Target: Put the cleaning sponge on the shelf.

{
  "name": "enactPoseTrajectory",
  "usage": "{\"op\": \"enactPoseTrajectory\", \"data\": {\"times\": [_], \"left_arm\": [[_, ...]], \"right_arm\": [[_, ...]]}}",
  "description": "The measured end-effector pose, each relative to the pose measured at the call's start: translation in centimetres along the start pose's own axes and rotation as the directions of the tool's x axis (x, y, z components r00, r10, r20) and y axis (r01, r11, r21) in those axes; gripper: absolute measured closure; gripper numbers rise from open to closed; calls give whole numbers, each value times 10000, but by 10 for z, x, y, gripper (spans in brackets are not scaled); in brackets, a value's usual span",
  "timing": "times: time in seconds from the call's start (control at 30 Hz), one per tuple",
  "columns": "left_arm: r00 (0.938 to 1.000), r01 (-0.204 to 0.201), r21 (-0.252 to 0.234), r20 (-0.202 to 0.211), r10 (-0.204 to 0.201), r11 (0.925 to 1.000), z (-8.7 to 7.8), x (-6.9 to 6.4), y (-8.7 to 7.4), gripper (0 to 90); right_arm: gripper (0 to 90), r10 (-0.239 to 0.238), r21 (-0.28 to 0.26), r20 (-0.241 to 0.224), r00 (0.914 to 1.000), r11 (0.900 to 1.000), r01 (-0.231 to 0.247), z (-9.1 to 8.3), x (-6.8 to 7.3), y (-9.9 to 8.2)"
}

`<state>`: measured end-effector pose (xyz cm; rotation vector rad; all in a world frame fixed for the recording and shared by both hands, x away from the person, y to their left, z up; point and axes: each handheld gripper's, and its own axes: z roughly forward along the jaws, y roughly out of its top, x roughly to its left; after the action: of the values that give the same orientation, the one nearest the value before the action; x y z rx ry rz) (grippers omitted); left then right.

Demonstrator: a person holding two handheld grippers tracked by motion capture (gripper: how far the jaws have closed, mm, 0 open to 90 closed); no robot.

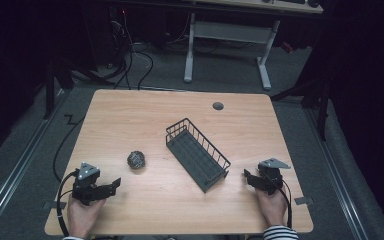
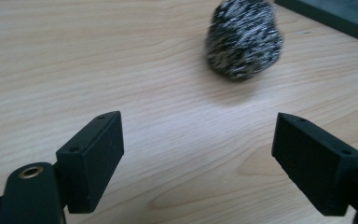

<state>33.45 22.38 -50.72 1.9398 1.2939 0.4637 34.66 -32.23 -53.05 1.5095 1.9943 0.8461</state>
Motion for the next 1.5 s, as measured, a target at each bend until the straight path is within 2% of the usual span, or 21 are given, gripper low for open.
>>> {"op": "enactPoseTrajectory", "data": {"times": [0.17,0.2,0.23,0.27,0.3,0.37,0.53,0.73,0.87,1.0,1.2,1.5], "left_arm": [[9993,-311,57,226,309,9995,7,-10,13,165],[9983,-494,116,315,490,9987,13,-14,20,163],[9983,-494,116,315,490,9987,13,-14,20,161],[9973,-616,302,416,603,9976,19,-19,27,160],[9973,-616,302,416,603,9976,19,-19,27,156],[9954,-899,561,390,878,9944,28,-28,36,154],[9928,-1181,794,296,1161,9898,43,-33,49,153],[9922,-1244,949,221,1228,9877,57,-35,62,156],[9933,-1136,880,309,1113,9896,64,-34,64,168],[9944,-1048,1165,246,1026,9876,75,-32,63,178],[9935,-1134,1276,202,1117,9853,83,-32,61,277],[9925,-1224,1278,189,1210,9842,82,-32,61,369]], "right_arm": [[374,-5,-2,-2,10000,10000,5,0,0,0],[374,-3,-1,-4,10000,10000,3,0,0,0],[374,-3,-1,-4,10000,10000,3,0,0,0],[373,-4,-1,-5,10000,10000,4,0,0,0],[373,-4,-1,-5,10000,10000,4,0,0,0],[369,-40,4,-16,10000,10000,40,0,0,0],[369,-43,3,-16,10000,10000,43,0,0,0],[368,-36,5,-27,10000,10000,36,0,0,0],[368,-38,6,-29,10000,10000,38,0,0,0],[367,-40,3,-30,10000,10000,40,0,0,0],[368,-42,5,-22,10000,10000,42,0,0,0],[368,-34,4,-28,10000,10000,34,0,0,0]]}}
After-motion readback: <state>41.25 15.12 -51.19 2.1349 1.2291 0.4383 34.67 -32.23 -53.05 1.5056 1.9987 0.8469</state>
